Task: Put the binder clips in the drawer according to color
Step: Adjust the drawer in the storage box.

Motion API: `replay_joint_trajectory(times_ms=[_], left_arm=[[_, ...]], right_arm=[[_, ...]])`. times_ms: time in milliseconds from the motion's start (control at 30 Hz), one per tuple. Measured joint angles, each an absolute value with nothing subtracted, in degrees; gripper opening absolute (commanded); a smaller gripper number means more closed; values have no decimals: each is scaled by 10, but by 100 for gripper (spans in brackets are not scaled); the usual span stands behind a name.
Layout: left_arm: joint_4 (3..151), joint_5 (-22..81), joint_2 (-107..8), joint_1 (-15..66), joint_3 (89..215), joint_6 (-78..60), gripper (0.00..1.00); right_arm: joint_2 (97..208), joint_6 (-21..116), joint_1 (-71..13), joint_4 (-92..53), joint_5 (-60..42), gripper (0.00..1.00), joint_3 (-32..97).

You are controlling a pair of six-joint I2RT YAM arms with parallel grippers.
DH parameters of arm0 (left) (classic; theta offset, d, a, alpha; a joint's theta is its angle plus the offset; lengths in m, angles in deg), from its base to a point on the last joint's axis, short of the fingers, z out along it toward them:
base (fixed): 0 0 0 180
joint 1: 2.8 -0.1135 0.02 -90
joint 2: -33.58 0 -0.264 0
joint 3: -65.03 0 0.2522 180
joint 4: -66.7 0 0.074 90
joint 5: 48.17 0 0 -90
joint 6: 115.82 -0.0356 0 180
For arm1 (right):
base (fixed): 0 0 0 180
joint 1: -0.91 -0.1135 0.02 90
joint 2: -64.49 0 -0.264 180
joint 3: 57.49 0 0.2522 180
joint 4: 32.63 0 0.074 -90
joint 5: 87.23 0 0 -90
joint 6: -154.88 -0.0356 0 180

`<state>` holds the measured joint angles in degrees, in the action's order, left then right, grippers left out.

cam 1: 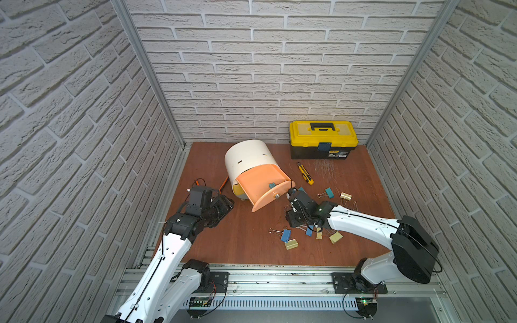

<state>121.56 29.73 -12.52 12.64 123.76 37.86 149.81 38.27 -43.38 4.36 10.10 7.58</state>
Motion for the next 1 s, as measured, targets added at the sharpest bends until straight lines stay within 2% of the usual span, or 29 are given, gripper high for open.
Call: replay_joint_trajectory(times_ms=[433,733,1000], left_arm=[[1208,297,-110,151,1238,393,71],[1145,300,-167,211,1237,415,70],[1138,321,-186,234,1243,422,66]], right_arm=[[1533,364,-434,27,73,43,129],[1544,356,-434,29,68,43,135],[1544,353,-434,30,69,43,135]])
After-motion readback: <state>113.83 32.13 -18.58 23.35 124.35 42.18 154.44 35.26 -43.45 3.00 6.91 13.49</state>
